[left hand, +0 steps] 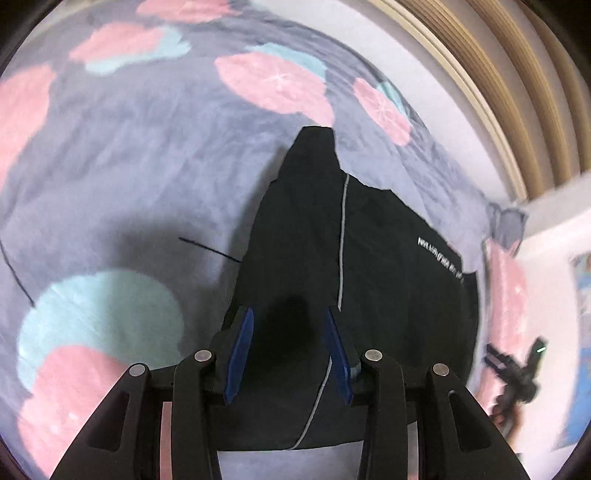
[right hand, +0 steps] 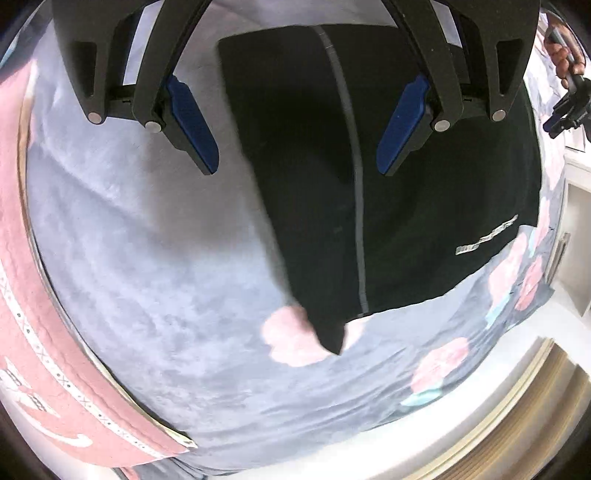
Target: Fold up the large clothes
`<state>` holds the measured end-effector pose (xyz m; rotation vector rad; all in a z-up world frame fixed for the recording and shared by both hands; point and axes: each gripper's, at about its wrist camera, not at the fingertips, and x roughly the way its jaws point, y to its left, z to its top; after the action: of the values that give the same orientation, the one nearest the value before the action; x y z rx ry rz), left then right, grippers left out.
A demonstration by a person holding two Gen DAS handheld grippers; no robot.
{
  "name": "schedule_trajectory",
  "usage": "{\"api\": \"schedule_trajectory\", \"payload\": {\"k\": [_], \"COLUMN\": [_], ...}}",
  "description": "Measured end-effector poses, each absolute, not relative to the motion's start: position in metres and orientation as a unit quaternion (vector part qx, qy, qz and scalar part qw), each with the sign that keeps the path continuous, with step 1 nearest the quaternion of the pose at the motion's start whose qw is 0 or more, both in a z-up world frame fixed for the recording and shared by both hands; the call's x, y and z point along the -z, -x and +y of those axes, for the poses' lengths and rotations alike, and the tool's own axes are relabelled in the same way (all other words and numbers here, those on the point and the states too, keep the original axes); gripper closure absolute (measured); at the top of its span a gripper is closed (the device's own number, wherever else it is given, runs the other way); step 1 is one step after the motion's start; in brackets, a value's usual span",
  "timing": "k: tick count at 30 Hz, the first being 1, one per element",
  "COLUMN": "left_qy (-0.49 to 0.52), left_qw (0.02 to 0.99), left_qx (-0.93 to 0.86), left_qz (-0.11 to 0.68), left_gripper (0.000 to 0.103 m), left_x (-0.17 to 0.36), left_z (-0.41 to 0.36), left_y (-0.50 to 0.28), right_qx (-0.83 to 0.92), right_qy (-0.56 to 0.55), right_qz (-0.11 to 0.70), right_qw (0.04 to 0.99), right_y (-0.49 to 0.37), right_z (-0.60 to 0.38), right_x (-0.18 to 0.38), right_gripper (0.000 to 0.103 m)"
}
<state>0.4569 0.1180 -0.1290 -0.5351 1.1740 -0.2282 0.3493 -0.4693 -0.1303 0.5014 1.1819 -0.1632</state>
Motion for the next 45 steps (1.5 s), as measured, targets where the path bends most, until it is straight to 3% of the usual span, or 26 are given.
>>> {"api": "schedule_trajectory", "payload": {"k": [4, 6, 12, 14, 17, 20, 21, 22, 24, 25, 29, 33, 35, 37, 39, 40, 41, 45], "left_qy": [0.285, 0.305, 0.373, 0.372, 0.365, 0.364, 0.360, 0.357, 0.354, 0.360, 0.357, 0.392, 0.411, 0.414, 0.393, 0.384, 0.379, 0.345], "left_qw": [0.770, 0.757, 0.708, 0.694, 0.687, 0.691, 0.696, 0.700, 0.707, 0.708, 0.706, 0.680, 0.667, 0.674, 0.698, 0.711, 0.720, 0.755], "left_qx": [0.116, 0.120, 0.158, 0.178, 0.189, 0.189, 0.190, 0.193, 0.212, 0.221, 0.220, 0.210, 0.199, 0.190, 0.192, 0.198, 0.208, 0.228], "left_qz": [0.559, 0.565, 0.578, 0.590, 0.599, 0.595, 0.592, 0.588, 0.575, 0.567, 0.571, 0.583, 0.588, 0.582, 0.567, 0.556, 0.543, 0.509], "left_gripper": [0.059, 0.052, 0.050, 0.048, 0.035, 0.034, 0.035, 0.038, 0.056, 0.057, 0.057, 0.036, 0.035, 0.038, 0.060, 0.064, 0.069, 0.070], "left_x": [0.154, 0.168, 0.208, 0.217, 0.228, 0.233, 0.233, 0.231, 0.223, 0.218, 0.219, 0.239, 0.249, 0.245, 0.227, 0.215, 0.201, 0.147], "left_z": [0.125, 0.128, 0.136, 0.127, 0.112, 0.103, 0.100, 0.099, 0.097, 0.098, 0.096, 0.091, 0.089, 0.088, 0.082, 0.079, 0.076, 0.058], "left_y": [-0.469, -0.473, -0.485, -0.491, -0.500, -0.506, -0.506, -0.505, -0.500, -0.497, -0.496, -0.514, -0.519, -0.519, -0.511, -0.505, -0.498, -0.468], "right_qx": [0.051, 0.032, -0.050, -0.075, -0.098, -0.107, -0.114, -0.129, -0.137, -0.140, -0.152, -0.166, -0.164, -0.162, -0.166, -0.168, -0.169, -0.183], "right_qy": [-0.243, -0.254, -0.310, -0.324, -0.362, -0.378, -0.377, -0.380, -0.374, -0.368, -0.370, -0.412, -0.399, -0.380, -0.364, -0.360, -0.352, -0.333], "right_qz": [0.570, 0.578, 0.600, 0.605, 0.599, 0.590, 0.587, 0.581, 0.572, 0.570, 0.577, 0.582, 0.580, 0.576, 0.562, 0.554, 0.543, 0.515], "right_qw": [0.783, 0.775, 0.736, 0.723, 0.707, 0.705, 0.708, 0.709, 0.717, 0.721, 0.712, 0.681, 0.691, 0.706, 0.724, 0.732, 0.744, 0.768], "right_y": [-0.363, -0.374, -0.398, -0.410, -0.422, -0.430, -0.430, -0.429, -0.425, -0.423, -0.427, -0.444, -0.446, -0.443, -0.435, -0.430, -0.424, -0.401], "right_z": [-0.475, -0.467, -0.464, -0.462, -0.462, -0.459, -0.458, -0.457, -0.456, -0.455, -0.452, -0.445, -0.439, -0.434, -0.429, -0.428, -0.423, -0.401], "right_x": [0.149, 0.163, 0.210, 0.224, 0.243, 0.250, 0.248, 0.245, 0.238, 0.235, 0.242, 0.262, 0.256, 0.242, 0.219, 0.207, 0.189, 0.135], "right_gripper": [0.014, 0.014, 0.014, 0.014, 0.011, 0.009, 0.014, 0.029, 0.038, 0.041, 0.038, 0.021, 0.022, 0.039, 0.054, 0.060, 0.062, 0.067]}}
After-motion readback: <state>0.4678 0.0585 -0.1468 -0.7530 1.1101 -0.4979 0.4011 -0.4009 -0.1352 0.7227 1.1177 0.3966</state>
